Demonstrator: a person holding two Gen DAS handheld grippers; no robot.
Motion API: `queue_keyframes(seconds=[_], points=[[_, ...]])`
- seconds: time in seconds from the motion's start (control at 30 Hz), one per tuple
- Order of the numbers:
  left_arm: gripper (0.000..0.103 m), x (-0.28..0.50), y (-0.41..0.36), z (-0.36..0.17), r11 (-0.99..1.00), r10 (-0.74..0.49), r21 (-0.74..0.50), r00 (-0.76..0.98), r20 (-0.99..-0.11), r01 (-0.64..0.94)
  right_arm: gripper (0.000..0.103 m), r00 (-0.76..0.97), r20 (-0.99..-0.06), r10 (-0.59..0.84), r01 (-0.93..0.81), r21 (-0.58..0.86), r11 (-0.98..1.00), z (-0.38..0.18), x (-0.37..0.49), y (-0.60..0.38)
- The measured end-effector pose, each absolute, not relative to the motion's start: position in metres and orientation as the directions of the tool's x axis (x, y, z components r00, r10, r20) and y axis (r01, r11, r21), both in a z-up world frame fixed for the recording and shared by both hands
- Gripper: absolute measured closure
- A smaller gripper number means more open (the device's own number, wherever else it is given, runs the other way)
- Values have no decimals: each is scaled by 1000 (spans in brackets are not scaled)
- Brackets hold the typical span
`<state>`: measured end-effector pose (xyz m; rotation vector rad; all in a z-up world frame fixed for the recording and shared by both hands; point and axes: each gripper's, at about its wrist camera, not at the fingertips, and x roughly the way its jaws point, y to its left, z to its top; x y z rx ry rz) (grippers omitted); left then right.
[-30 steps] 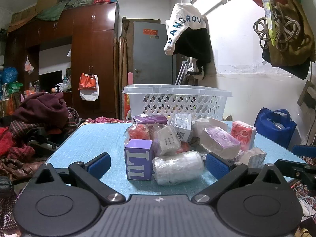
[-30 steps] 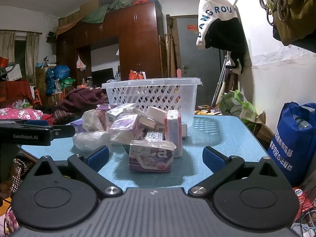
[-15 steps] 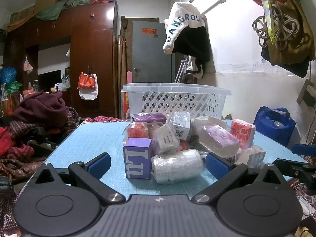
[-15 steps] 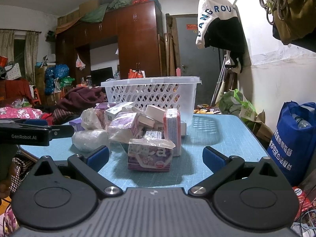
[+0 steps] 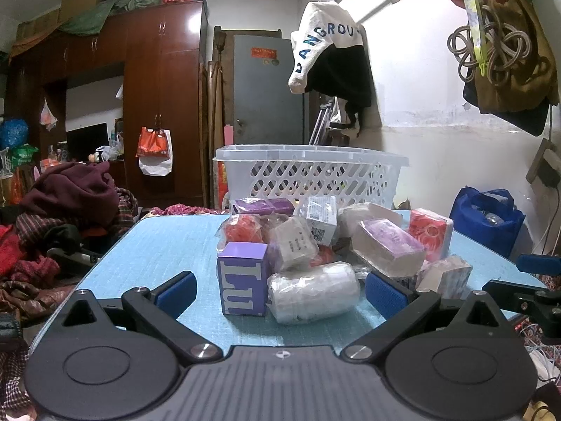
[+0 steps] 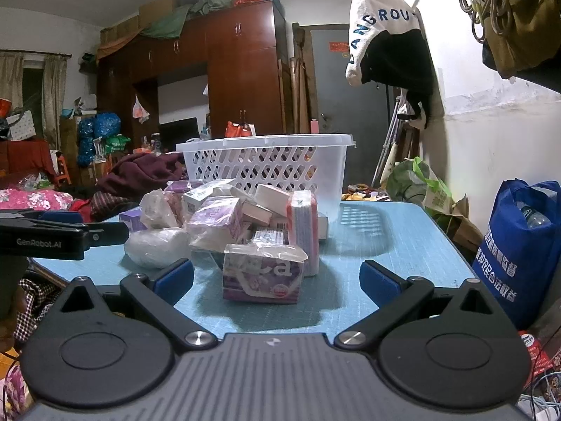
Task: Organize objects
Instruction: 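Move both grippers toward the pile of packages on the table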
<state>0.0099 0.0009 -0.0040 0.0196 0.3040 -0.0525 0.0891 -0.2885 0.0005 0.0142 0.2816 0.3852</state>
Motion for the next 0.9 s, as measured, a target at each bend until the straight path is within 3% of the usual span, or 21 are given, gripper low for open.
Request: queue_keyframes(seconds=[0.4, 0.7, 0.9], points=[[0, 18, 8, -18, 998, -46, 18, 939, -340, 55, 0, 850, -280, 446, -427, 129, 895, -7, 96, -290], [0, 37, -9, -25, 994, -109, -18, 930, -352, 109, 0, 871, -298, 390, -378, 99, 920, -24, 110, -278], [4, 60, -19, -35, 998, -54, 1, 920, -387, 60, 6, 877, -314, 363, -360, 69, 930, -30, 117, -270]])
